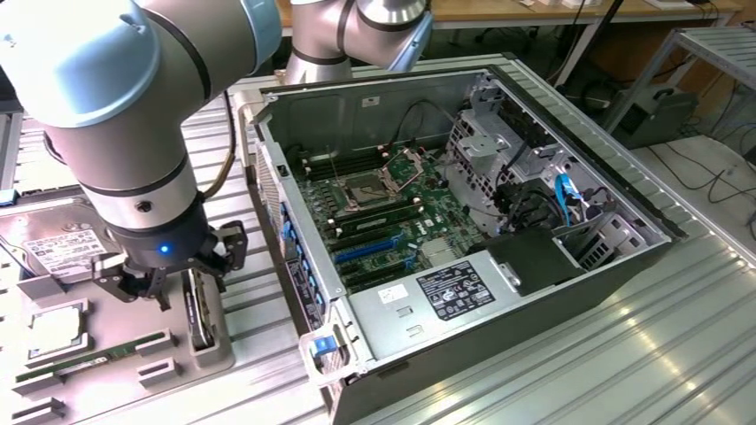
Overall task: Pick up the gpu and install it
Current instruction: 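Pick up the gpu and move the gpu toward the slot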
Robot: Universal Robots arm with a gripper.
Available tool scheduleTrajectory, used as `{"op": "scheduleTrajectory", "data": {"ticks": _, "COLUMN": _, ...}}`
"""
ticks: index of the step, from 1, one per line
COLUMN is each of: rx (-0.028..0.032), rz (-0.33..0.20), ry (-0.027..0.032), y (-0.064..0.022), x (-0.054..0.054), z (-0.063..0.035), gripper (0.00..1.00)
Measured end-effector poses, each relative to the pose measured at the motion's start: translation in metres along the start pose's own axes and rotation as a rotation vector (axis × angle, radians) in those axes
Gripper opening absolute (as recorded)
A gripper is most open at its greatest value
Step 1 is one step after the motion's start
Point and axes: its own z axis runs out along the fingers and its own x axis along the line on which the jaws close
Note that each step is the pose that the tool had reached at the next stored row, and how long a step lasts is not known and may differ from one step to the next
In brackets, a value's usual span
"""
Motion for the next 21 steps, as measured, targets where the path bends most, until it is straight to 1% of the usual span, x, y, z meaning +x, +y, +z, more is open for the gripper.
{"op": "scheduleTrajectory", "data": {"ticks": 2, "rx": 0.0004, "rz": 0.000, "ry": 0.0004, "y": 0.0000, "x": 0.0000, "z": 0.0002, "gripper": 0.66}}
{"op": "scheduleTrajectory", "data": {"ticks": 3, "rx": 0.0004, "rz": 0.000, "ry": 0.0004, "y": 0.0000, "x": 0.0000, "z": 0.0003, "gripper": 0.65}}
{"op": "scheduleTrajectory", "data": {"ticks": 4, "rx": 0.0003, "rz": 0.000, "ry": 0.0003, "y": -0.0001, "x": -0.0001, "z": 0.0004, "gripper": 0.58}}
{"op": "scheduleTrajectory", "data": {"ticks": 5, "rx": 0.0002, "rz": 0.000, "ry": 0.0002, "y": -0.0001, "x": -0.0001, "z": 0.0004, "gripper": 0.58}}
{"op": "scheduleTrajectory", "data": {"ticks": 6, "rx": 0.0002, "rz": 0.000, "ry": 0.0002, "y": 0.0000, "x": 0.0000, "z": 0.0005, "gripper": 0.51}}
{"op": "scheduleTrajectory", "data": {"ticks": 10, "rx": 0.0005, "rz": 0.000, "ry": 0.0000, "y": -0.0001, "x": -0.0001, "z": 0.0005, "gripper": 0.51}}
{"op": "scheduleTrajectory", "data": {"ticks": 11, "rx": 0.0006, "rz": 0.000, "ry": 0.0001, "y": -0.0001, "x": -0.0001, "z": 0.0005, "gripper": 0.49}}
{"op": "scheduleTrajectory", "data": {"ticks": 12, "rx": 0.0005, "rz": 0.000, "ry": 0.0001, "y": 0.0000, "x": -0.0001, "z": 0.0005, "gripper": 0.42}}
{"op": "scheduleTrajectory", "data": {"ticks": 17, "rx": 0.0006, "rz": 0.000, "ry": 0.0001, "y": 0.0000, "x": -0.0001, "z": 0.0005, "gripper": 0.42}}
{"op": "scheduleTrajectory", "data": {"ticks": 18, "rx": 0.0006, "rz": 0.000, "ry": 0.0001, "y": 0.0000, "x": -0.0001, "z": 0.0005, "gripper": 0.41}}
{"op": "scheduleTrajectory", "data": {"ticks": 19, "rx": 0.0006, "rz": 0.000, "ry": 0.0001, "y": -0.0001, "x": -0.0001, "z": 0.0005, "gripper": 0.34}}
{"op": "scheduleTrajectory", "data": {"ticks": 20, "rx": 0.0006, "rz": 0.000, "ry": 0.0001, "y": 0.0000, "x": -0.0002, "z": 0.0005, "gripper": 0.34}}
{"op": "scheduleTrajectory", "data": {"ticks": 21, "rx": 0.0006, "rz": 0.000, "ry": 0.0001, "y": 0.0000, "x": -0.0006, "z": 0.0006, "gripper": 0.29}}
